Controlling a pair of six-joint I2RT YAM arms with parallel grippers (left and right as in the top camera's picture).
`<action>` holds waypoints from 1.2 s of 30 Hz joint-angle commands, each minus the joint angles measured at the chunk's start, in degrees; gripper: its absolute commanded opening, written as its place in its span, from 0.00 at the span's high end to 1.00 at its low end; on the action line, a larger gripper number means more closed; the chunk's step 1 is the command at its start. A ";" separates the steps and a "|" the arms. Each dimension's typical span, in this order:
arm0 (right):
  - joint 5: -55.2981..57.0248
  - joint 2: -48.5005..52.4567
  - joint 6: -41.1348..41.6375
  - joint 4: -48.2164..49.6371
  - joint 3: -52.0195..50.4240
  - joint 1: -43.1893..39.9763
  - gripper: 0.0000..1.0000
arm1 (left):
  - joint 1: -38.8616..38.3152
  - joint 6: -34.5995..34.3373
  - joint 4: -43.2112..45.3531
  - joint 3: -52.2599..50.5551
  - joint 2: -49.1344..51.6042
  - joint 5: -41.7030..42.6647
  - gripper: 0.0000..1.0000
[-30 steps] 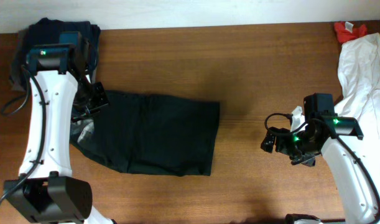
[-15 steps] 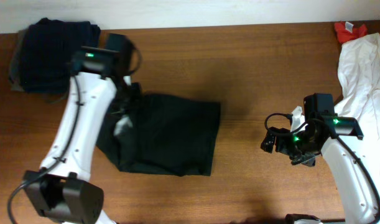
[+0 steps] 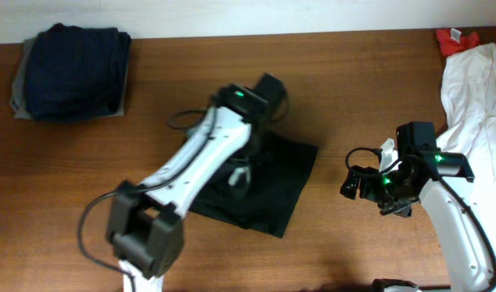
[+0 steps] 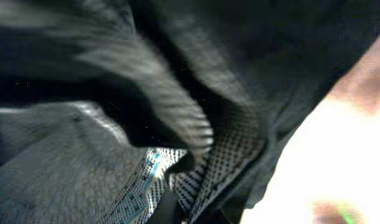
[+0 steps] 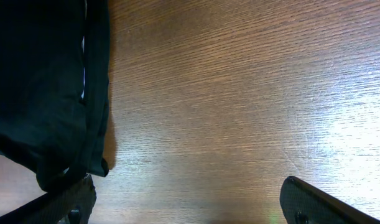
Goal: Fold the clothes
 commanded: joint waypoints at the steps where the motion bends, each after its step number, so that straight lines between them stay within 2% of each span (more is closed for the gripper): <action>1: -0.35 0.04 -0.37 -0.02 0.55 -0.44 0.02 | -1.86 -1.05 0.87 -0.20 1.97 3.10 0.99; 8: -0.37 0.04 -0.37 -0.02 0.55 -0.44 0.02 | 0.57 -1.05 -0.81 2.21 0.79 2.64 0.99; 13: -0.37 0.04 -0.37 -0.02 0.55 -0.44 0.02 | 9.31 -1.88 -5.99 2.82 -5.99 -0.52 0.99; 20: -0.37 0.04 -0.37 0.00 0.55 -0.44 0.02 | 15.45 -2.64 -8.87 2.82 -14.32 -4.74 0.99; 26: -0.35 0.04 -0.37 -0.02 0.55 -0.44 0.02 | 24.81 -3.13 -12.92 2.82 -19.65 -6.38 0.99; 32: -0.37 0.04 -0.37 -0.02 0.55 -0.44 0.02 | 31.08 -2.97 -15.37 2.82 -24.98 -14.71 0.99; 36: -0.35 0.04 -0.37 -0.02 0.55 -0.44 0.02 | 32.35 -3.74 -15.47 2.82 -27.69 -19.74 0.99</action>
